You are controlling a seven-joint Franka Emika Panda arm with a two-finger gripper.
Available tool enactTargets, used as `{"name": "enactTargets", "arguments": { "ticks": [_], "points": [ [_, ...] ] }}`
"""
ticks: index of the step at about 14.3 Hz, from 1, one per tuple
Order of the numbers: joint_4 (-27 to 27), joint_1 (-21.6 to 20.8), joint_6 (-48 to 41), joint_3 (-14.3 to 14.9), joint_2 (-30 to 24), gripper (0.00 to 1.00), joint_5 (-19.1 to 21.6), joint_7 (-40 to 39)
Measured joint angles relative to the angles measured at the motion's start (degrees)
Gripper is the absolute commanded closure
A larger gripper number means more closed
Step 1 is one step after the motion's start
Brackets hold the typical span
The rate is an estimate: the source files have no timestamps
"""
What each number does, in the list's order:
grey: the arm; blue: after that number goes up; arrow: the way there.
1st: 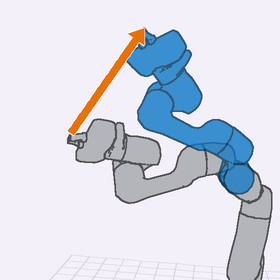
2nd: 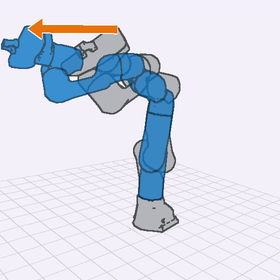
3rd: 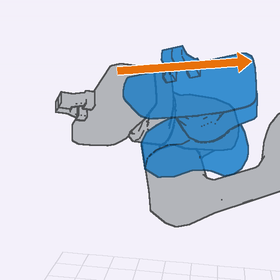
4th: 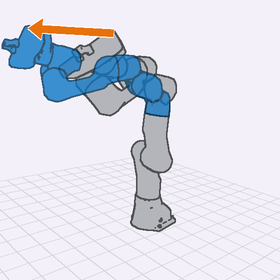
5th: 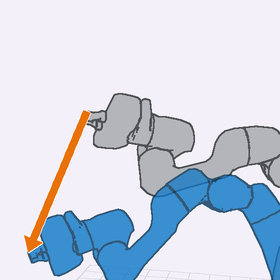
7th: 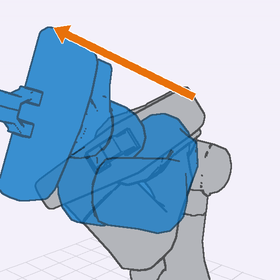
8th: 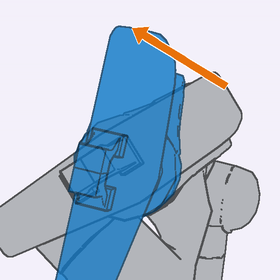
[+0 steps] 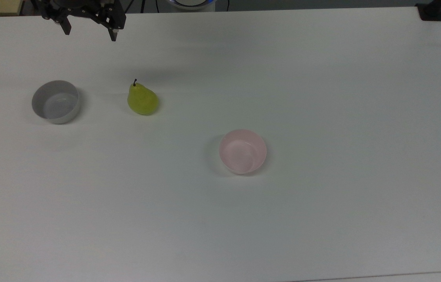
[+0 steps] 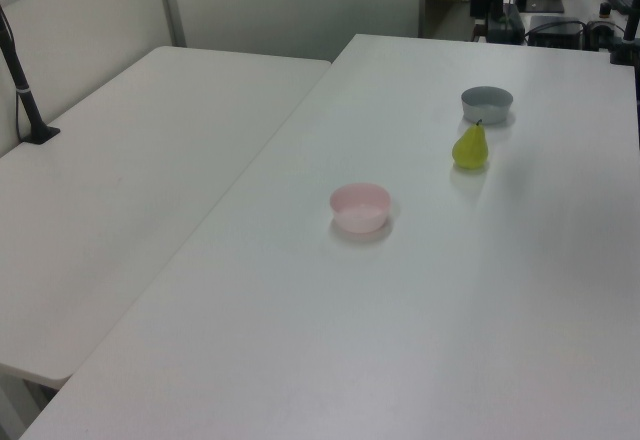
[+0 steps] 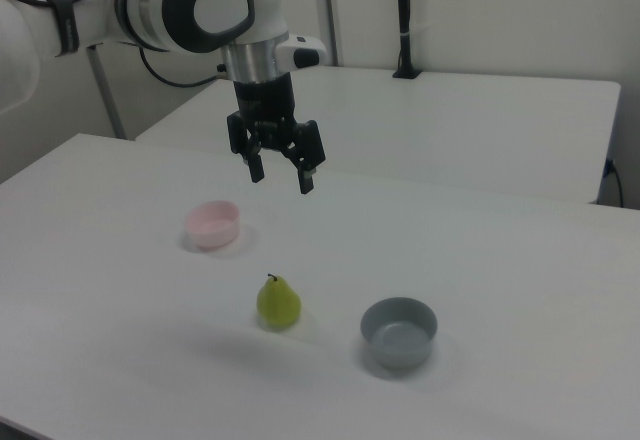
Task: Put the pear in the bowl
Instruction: 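Move the open gripper over the yellow-green pear and lower it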
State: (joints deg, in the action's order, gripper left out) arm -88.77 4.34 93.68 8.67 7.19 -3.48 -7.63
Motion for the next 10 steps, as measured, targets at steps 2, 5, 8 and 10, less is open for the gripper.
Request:
{"name": "enactTargets", "arguments": {
  "ticks": [2,5,8,10],
  "points": [
    [0.0,-0.3,0.0,-0.1,0.1,0.0,0.1,-0.1],
    [-0.1,-1.0,0.0,-0.1,0.4,0.0,0.4,-0.1],
    [-0.1,-1.0,0.0,-0.1,0.7,0.0,0.4,-2.9],
    [-0.4,-1.0,-0.1,-0.1,0.8,0.0,0.6,-4.0]
  ]
}}
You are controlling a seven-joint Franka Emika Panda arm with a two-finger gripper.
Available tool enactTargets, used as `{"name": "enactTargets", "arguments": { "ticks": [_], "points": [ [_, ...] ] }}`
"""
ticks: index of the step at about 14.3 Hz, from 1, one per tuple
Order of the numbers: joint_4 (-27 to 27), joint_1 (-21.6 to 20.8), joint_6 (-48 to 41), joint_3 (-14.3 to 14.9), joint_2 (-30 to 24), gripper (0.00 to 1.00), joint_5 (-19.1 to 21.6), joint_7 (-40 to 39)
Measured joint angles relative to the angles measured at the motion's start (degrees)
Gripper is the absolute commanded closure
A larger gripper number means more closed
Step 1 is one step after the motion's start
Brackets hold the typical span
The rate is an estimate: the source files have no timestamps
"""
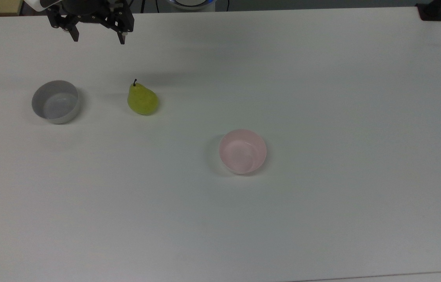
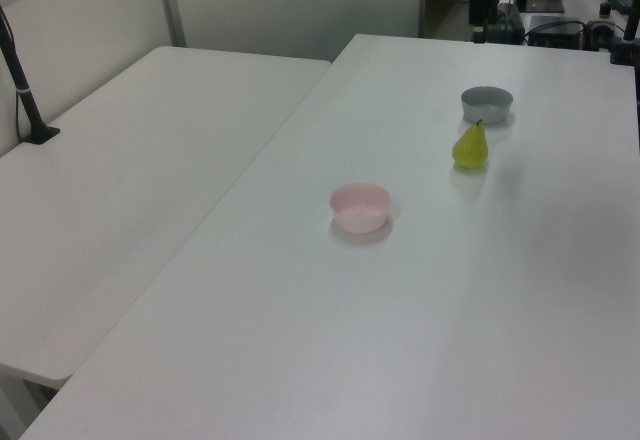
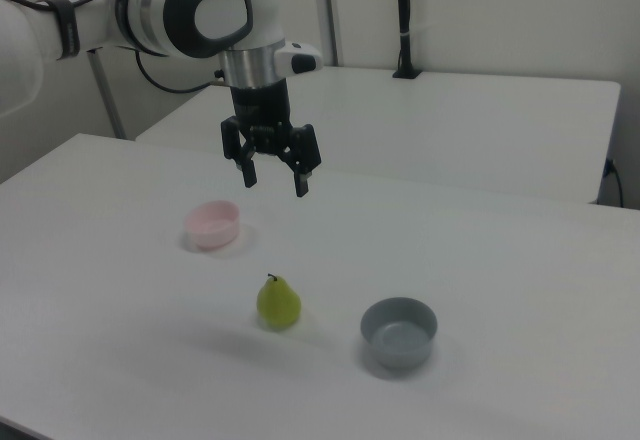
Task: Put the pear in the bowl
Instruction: 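Move the open gripper over the yellow-green pear and lower it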
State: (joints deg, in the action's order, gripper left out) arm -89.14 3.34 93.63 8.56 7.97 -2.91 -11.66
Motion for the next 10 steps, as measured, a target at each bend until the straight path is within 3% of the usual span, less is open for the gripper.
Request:
{"name": "enactTargets", "arguments": {
  "ticks": [3,10],
  "points": [
    [-2.0,-0.9,0.0,-0.1,0.3,0.0,0.1,-0.4],
    [-14.2,-5.9,11.5,-0.3,2.3,0.0,-0.1,-0.6]
  ]
}}
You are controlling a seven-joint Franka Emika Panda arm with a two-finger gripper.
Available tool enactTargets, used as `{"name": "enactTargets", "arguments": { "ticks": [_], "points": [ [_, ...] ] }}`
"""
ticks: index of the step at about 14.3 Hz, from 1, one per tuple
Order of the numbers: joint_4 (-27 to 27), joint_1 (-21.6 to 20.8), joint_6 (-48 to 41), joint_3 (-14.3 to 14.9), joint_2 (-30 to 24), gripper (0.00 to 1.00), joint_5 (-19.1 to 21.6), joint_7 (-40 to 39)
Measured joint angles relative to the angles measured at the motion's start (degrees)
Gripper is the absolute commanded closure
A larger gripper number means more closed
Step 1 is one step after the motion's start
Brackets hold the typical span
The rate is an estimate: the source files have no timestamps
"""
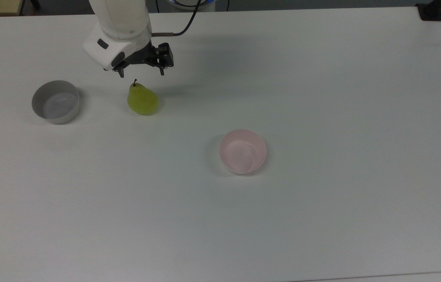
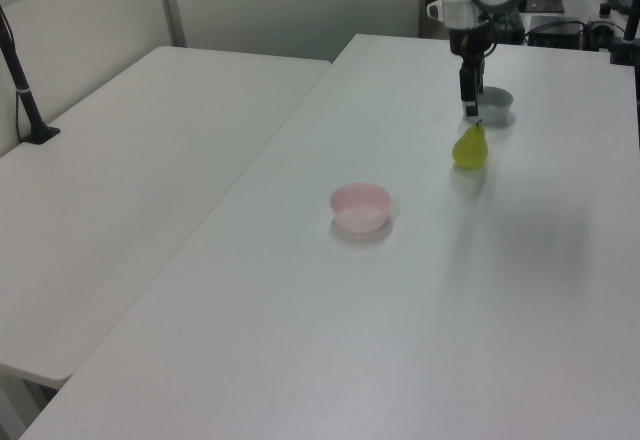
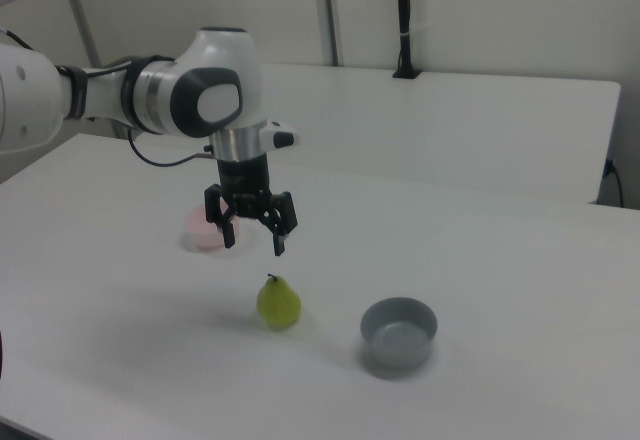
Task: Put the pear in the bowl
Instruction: 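Move the open gripper over the yellow-green pear and lower it, then close the gripper around the pear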
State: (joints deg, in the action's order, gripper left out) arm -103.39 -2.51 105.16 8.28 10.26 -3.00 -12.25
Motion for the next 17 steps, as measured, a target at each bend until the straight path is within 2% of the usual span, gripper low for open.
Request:
{"name": "enactTargets", "arguments": {
  "ticks": [3,6,8,10,12,13,15,16,17],
  "points": [
    [-1.1,0.2,3.0,0.0,1.0,0.0,-0.3,0.0],
    [-4.4,0.3,5.8,0.0,3.3,0.0,-4.4,-0.2],
    [-6.8,0.2,9.5,0.0,5.6,0.0,-5.3,-0.2],
    [-6.9,0.2,11.8,0.0,7.6,0.0,-5.9,-0.2],
    [-6.8,0.2,12.4,0.0,7.8,0.14,-6.0,-0.2],
    [-6.8,0.2,12.7,0.0,7.8,0.36,-6.0,-0.2],
    [-6.8,0.1,12.8,0.0,7.8,0.65,-6.0,-0.2],
    [-6.8,0.1,12.8,0.0,7.8,0.74,-6.0,-0.2],
    [-6.8,0.2,12.8,0.0,7.8,0.76,-6.0,-0.2]
  ]
}}
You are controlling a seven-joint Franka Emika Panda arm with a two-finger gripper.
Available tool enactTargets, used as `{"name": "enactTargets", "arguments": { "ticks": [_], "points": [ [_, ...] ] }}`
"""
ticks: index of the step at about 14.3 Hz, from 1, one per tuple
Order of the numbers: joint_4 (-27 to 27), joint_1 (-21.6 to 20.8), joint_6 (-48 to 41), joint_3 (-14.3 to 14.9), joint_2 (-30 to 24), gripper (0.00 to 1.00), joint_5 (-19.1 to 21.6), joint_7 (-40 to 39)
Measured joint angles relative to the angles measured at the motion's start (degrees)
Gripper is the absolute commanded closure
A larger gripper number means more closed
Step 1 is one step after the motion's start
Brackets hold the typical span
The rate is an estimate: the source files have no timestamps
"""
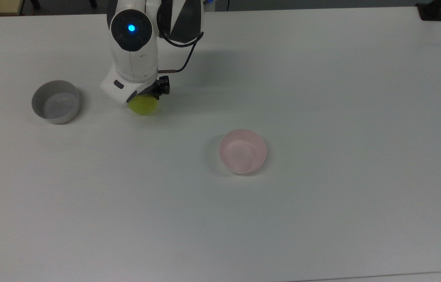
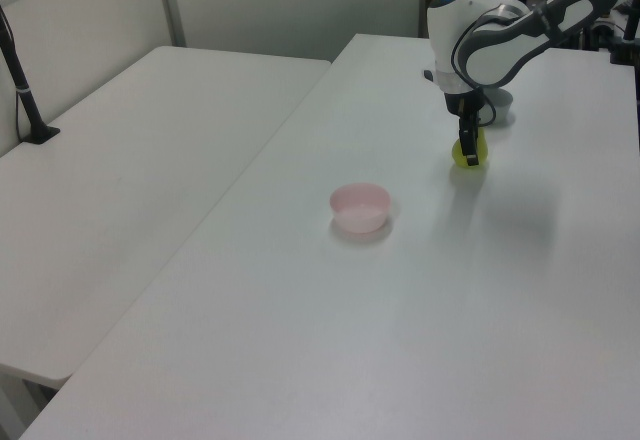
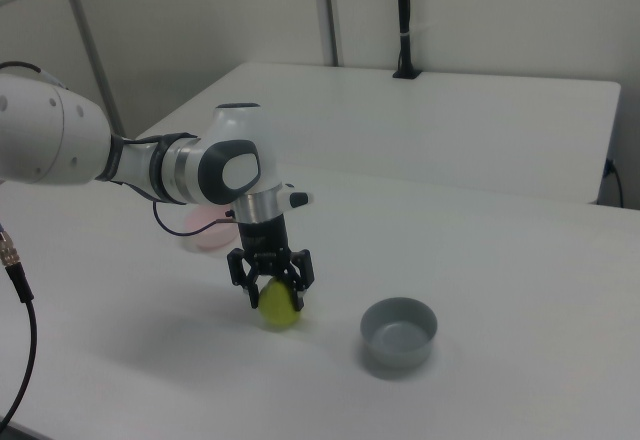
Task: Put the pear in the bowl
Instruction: 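Close the gripper around the pear, then lift the pear and carry it over the pale pink bowl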
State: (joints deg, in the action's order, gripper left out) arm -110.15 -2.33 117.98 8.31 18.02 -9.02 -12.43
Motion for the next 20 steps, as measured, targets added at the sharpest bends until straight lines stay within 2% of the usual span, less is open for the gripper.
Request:
{"name": "enactTargets", "arguments": {
  "ticks": [3,5,7,9,11,12,15,17,20],
  "points": [
    [0.6,0.2,-0.3,0.1,-0.7,0.76,0.0,0.1],
    [4.9,0.1,-5.8,0.1,-2.8,0.75,0.3,0.1],
    [12.4,-0.3,-14.5,0.0,-4.7,0.69,2.1,0.1],
    [16.4,-1.1,-16.9,0.0,-5.4,0.68,2.5,2.7],
    [18.1,-2.4,-16.9,-0.1,-4.9,0.67,3.3,5.8],
    [19.3,-3.7,-16.5,-0.2,-4.2,0.64,5.1,7.6],
    [21.0,-7.1,-11.2,-0.2,-1.7,0.63,8.9,12.0],
    [22.1,-11.1,-4.5,-0.3,1.9,0.63,9.4,17.8],
    [25.0,-15.9,-0.3,-0.5,6.2,0.63,9.4,24.2]
  ]
}}
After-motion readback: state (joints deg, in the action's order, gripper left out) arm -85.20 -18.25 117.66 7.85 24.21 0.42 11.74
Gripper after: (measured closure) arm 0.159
